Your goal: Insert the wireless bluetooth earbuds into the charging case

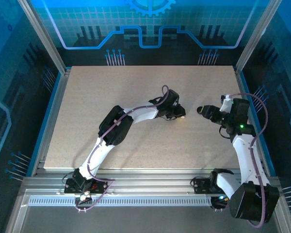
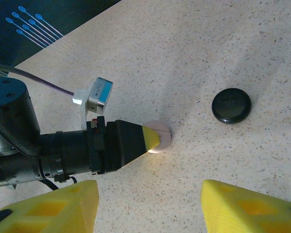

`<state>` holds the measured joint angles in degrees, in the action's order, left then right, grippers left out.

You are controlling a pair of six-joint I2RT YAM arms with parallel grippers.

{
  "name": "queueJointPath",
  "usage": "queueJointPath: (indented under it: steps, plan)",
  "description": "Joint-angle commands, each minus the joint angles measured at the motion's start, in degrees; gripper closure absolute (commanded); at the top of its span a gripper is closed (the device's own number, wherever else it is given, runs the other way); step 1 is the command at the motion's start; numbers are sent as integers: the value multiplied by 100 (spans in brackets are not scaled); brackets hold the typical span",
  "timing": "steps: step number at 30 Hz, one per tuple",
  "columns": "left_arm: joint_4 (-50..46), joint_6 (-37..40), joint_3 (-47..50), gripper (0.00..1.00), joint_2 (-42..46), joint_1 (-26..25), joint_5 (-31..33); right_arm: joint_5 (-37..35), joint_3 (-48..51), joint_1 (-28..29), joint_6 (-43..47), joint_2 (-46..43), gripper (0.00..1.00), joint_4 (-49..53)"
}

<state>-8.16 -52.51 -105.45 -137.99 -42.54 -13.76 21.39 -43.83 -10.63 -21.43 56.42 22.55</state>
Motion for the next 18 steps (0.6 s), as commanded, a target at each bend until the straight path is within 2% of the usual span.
queueJointPath:
  steps: [1, 8, 13, 18]
  plan:
    - [-247, -163, -272, 82, -246, -32, -127, 80, 82, -114, 83, -53, 42, 83]
    - [-136, -143, -1161, 81, -747, -32, -267, 103, 91, -123, 78, -88, 42, 65]
    - [-554, -117, -2042, 80, -1280, -20, -363, 85, 57, -127, 100, -103, 42, 107]
    - [-749, -178, -2272, 79, -1466, -15, -356, 49, 14, -136, 139, -138, 42, 162]
